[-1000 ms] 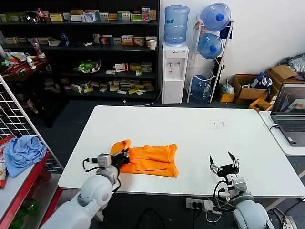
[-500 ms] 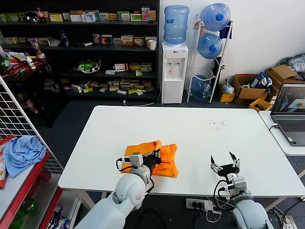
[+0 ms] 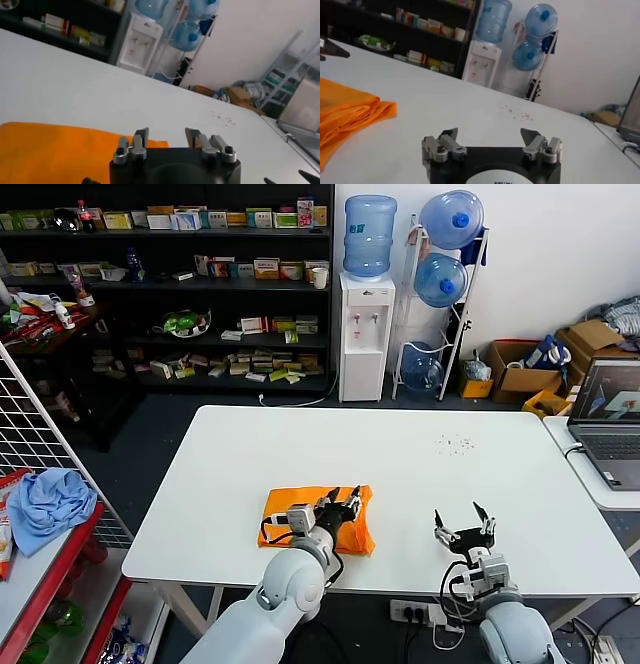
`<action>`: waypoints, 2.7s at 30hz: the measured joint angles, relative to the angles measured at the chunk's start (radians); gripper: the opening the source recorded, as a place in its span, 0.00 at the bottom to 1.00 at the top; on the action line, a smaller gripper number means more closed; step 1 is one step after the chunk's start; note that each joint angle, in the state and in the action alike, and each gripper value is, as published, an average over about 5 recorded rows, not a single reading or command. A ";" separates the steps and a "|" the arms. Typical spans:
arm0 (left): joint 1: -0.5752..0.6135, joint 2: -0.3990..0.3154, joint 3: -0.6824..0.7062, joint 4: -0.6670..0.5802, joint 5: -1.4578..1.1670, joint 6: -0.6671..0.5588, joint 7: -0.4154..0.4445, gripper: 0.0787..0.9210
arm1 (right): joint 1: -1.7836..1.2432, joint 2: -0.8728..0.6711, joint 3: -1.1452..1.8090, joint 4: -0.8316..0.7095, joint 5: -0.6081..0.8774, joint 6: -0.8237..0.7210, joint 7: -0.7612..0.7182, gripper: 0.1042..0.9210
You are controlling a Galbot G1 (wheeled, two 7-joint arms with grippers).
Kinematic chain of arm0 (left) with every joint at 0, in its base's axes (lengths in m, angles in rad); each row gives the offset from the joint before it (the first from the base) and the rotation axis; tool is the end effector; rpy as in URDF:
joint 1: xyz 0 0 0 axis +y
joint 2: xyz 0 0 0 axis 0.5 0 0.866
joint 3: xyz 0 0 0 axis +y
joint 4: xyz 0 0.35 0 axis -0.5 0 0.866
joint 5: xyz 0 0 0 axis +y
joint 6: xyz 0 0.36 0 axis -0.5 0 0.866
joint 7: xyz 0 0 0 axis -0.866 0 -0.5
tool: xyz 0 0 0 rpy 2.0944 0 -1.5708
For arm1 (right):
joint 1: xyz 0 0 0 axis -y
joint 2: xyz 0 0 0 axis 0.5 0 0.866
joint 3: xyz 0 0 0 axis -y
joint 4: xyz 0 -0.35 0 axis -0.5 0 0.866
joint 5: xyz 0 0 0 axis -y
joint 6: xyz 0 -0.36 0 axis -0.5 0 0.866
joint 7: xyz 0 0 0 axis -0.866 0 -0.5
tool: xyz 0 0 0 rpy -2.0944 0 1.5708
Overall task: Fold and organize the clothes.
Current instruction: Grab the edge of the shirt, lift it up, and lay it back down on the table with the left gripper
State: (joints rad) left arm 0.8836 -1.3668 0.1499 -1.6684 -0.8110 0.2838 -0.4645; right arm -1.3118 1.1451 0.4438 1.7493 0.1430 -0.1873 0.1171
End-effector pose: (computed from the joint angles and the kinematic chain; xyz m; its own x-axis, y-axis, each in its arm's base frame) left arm 0.3339 -0.1550 -0.3033 -0.8552 0.3707 0.3622 0.2170 0.8907 -0.3995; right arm 0.2697 -0.0924 -0.3551 -0.9604 0.0184 0.2781 -0.0616 0.9591 -0.2763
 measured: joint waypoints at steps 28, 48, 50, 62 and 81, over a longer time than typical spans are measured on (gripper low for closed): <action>0.114 0.385 -0.231 -0.001 -0.094 0.125 0.367 0.88 | -0.056 -0.039 0.042 -0.002 -0.024 0.124 -0.113 0.88; 0.021 0.339 -0.224 0.162 -0.167 0.190 0.491 0.88 | -0.073 -0.043 0.062 0.012 -0.017 0.121 -0.123 0.88; 0.019 0.331 -0.222 0.168 -0.166 0.192 0.497 0.88 | -0.073 -0.045 0.064 0.019 -0.011 0.118 -0.122 0.88; 0.028 0.314 -0.219 0.156 -0.150 0.197 0.510 0.53 | -0.086 -0.052 0.071 0.045 0.012 0.109 -0.116 0.88; 0.064 0.333 -0.258 0.093 -0.180 0.178 0.483 0.06 | -0.090 -0.042 0.056 0.075 0.009 0.095 -0.095 0.88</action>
State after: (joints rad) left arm 0.9474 -1.0340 -0.1079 -1.5752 -0.9912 0.4619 0.0186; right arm -1.4017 1.1027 0.5003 1.8241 0.1524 -0.0920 0.0226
